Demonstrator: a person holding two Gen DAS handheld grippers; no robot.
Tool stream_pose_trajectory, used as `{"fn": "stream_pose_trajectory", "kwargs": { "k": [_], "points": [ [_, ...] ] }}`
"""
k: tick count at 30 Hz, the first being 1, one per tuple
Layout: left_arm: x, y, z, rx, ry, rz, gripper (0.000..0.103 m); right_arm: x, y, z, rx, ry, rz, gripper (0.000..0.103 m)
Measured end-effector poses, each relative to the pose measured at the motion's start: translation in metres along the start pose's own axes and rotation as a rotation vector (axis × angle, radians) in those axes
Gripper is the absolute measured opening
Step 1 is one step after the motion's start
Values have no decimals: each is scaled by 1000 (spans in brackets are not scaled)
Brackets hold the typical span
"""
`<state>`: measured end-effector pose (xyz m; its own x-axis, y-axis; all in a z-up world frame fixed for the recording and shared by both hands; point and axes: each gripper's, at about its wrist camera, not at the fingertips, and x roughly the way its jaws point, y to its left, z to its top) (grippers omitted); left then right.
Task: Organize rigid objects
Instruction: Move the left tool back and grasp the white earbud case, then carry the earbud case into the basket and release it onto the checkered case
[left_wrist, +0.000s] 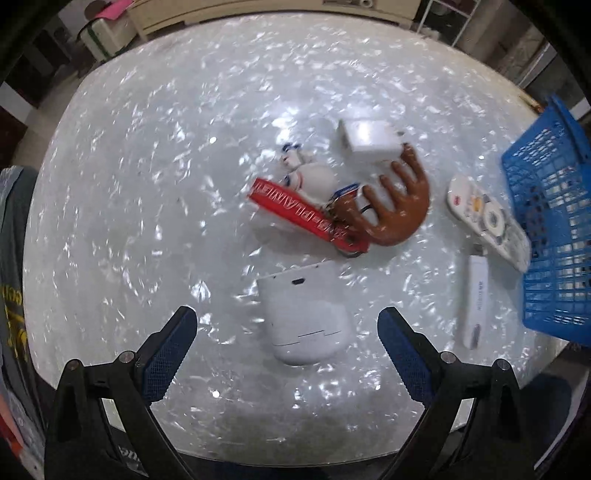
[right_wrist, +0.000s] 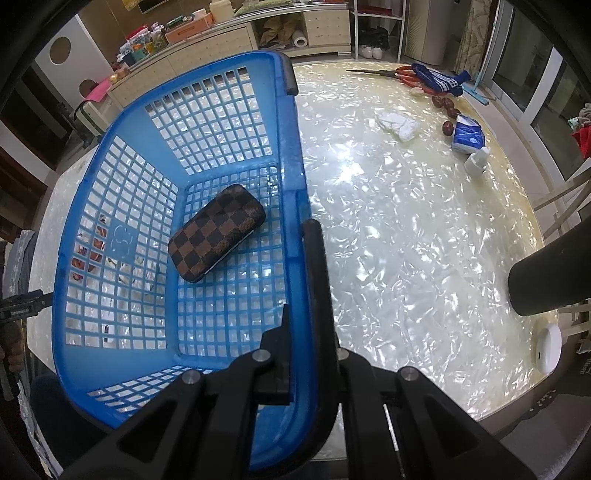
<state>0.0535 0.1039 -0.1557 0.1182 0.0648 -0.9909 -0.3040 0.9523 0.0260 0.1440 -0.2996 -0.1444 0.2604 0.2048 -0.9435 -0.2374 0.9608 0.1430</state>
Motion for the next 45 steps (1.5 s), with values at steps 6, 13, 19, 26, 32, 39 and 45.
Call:
{"fn": "stream_pose_trajectory", "kwargs": {
  "k": [6,13,19,26,32,39,45],
  "points": [
    [17,-1,-2,-41,17,2,99,0,-1,1,-1,0,8,4],
    [37,-4,-6,-59,84,-32,60,1,-2,2,-6,1,12,4],
    [37,-6,-12,-30,68,-30,58,1,-2,2,-3,-3,12,4],
    [31,-14,-19,-18,47,-15,58,1,-2,2,-1,-3,11,4],
    [12,-2,-20,-9,5,-12,58,0,-2,2,3,-2,11,4],
    [-39,-10,-11,36,-78,-15,58,-1,-2,1,4,-2,10,4],
    [-101,-41,-4,153,-209,-33,58,-2,-3,1,7,-3,13,4]
  ]
}}
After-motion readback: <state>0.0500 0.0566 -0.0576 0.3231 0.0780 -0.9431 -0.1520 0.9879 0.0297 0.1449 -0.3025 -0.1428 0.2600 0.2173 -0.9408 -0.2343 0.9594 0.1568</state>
